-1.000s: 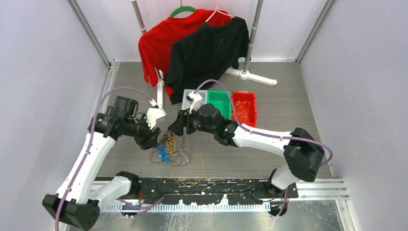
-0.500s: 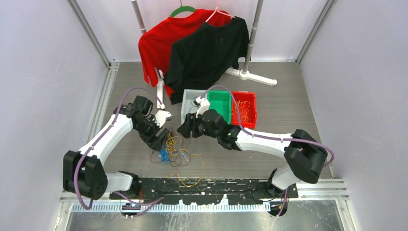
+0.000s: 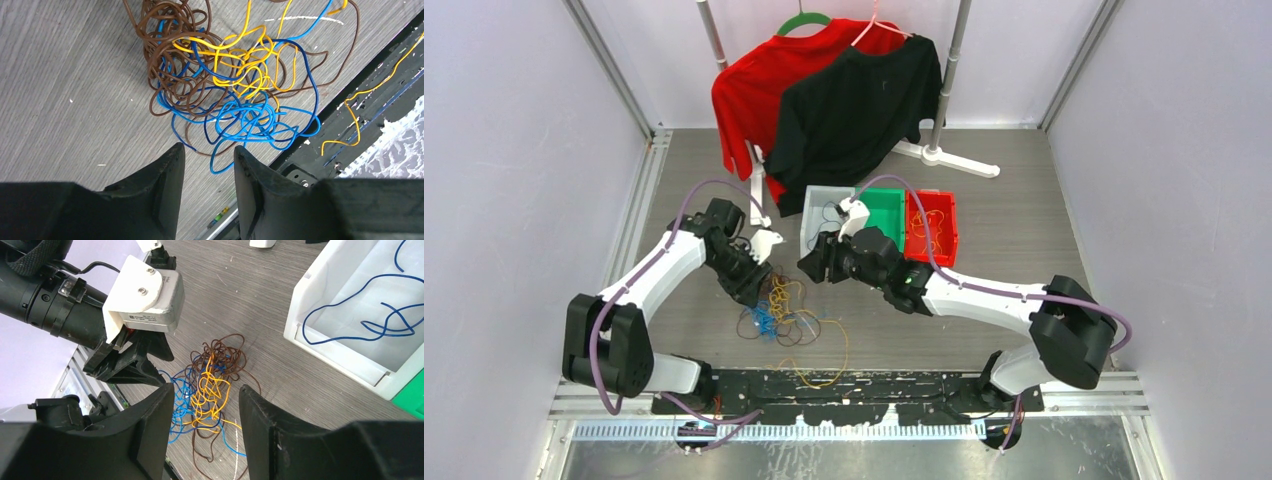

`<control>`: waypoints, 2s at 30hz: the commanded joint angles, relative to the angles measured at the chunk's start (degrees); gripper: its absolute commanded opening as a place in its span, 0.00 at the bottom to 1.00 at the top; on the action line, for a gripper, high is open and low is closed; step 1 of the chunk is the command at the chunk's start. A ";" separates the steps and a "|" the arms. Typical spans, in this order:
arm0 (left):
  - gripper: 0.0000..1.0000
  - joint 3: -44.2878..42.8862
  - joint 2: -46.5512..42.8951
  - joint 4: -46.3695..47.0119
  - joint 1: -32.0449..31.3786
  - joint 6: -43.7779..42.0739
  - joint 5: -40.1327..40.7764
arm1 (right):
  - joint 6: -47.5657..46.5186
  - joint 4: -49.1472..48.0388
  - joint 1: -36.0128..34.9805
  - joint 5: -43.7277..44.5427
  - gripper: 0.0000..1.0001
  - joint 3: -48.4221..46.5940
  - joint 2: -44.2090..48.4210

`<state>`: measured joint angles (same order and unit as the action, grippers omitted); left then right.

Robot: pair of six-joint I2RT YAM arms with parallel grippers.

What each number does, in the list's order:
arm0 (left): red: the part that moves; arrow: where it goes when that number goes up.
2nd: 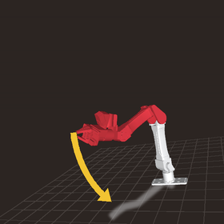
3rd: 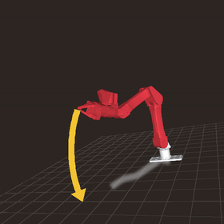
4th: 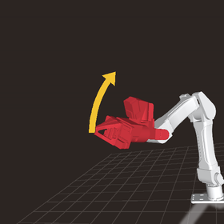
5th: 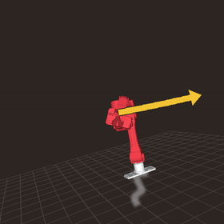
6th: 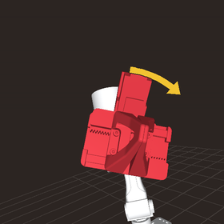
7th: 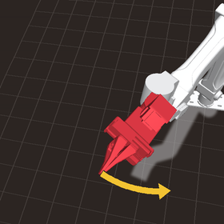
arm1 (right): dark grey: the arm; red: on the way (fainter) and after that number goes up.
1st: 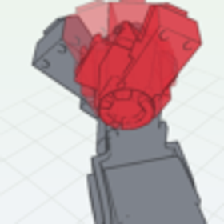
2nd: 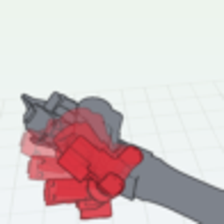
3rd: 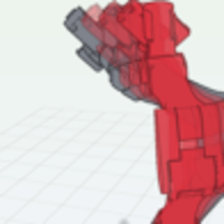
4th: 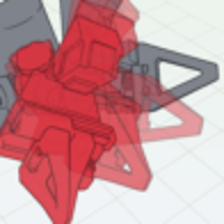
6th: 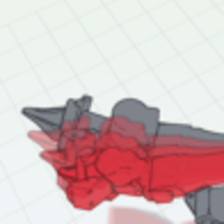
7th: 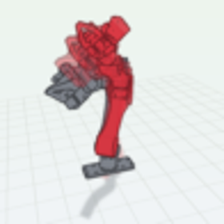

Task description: Untangle the cables

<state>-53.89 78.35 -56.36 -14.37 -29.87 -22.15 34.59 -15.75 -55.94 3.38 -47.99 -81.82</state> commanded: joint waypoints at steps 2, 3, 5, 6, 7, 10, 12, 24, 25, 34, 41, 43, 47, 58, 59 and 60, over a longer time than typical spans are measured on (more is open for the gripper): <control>0.40 0.17 0.10 -0.36 0.67 -2.58 -3.42 | -0.90 -1.02 -0.05 1.99 0.55 -0.42 3.24; 0.39 0.01 0.14 -0.79 0.68 -2.84 -3.69 | -0.99 -0.75 -0.11 2.17 0.55 -0.51 3.44; 0.33 -0.51 0.12 -2.22 0.79 -3.49 -4.65 | -1.10 -0.53 -0.06 2.41 0.55 -0.60 3.63; 0.30 -0.86 0.02 -3.04 0.76 -3.93 -5.30 | -1.17 -0.55 -0.07 2.42 0.55 -0.69 3.64; 0.27 -1.10 -0.10 -3.70 0.83 -4.32 -5.89 | -1.21 -0.51 -0.09 2.42 0.54 -0.77 3.68; 0.16 -1.37 -0.93 -5.54 0.86 -5.85 -7.07 | -1.32 -0.34 0.03 2.51 0.54 -0.97 3.77; 0.12 -1.04 -1.70 -6.57 0.84 -7.02 -7.10 | -1.28 -0.20 -0.04 2.64 0.53 -1.05 4.00; 0.00 -18.35 -9.84 -16.29 0.79 -8.51 -10.10 | -2.45 -5.62 0.03 -1.33 0.63 0.11 5.70; 0.00 -20.50 -10.60 -16.75 0.80 -7.68 -10.60 | -2.90 -7.08 -0.02 -2.49 0.65 0.23 5.78; 0.00 -33.38 -14.03 -16.86 -0.27 3.77 -10.81 | -10.45 -11.68 -3.10 -2.60 0.75 -3.84 5.06; 0.00 -37.50 -14.58 -16.94 -2.35 9.21 -9.34 | -13.57 -12.89 -6.27 -0.83 0.75 -8.45 1.49; 0.00 -38.30 -14.71 -16.83 -2.90 9.89 -8.49 | -13.81 -14.12 -6.94 -0.97 0.76 -8.51 1.23; 0.00 -39.20 -14.88 -16.67 -3.47 10.89 -7.33 | -13.93 -14.84 -7.66 -0.21 0.76 -8.78 0.82; 0.00 -42.27 -14.72 -17.45 -4.72 14.14 -10.47 | -15.19 -14.25 -8.03 7.67 0.74 -13.00 -3.77; 0.00 -42.59 -14.56 -17.49 -4.77 14.65 -10.84 | -15.25 -14.79 -8.13 8.55 0.73 -13.26 -4.24; 0.00 -42.92 -14.34 -17.59 -4.84 14.79 -11.33 | -15.25 -14.91 -8.17 9.57 0.73 -13.70 -4.89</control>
<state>-93.80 64.62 -74.08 -18.72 -17.47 -30.26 20.67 -26.59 -63.66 8.01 -58.33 -85.45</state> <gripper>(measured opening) 0.009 0.737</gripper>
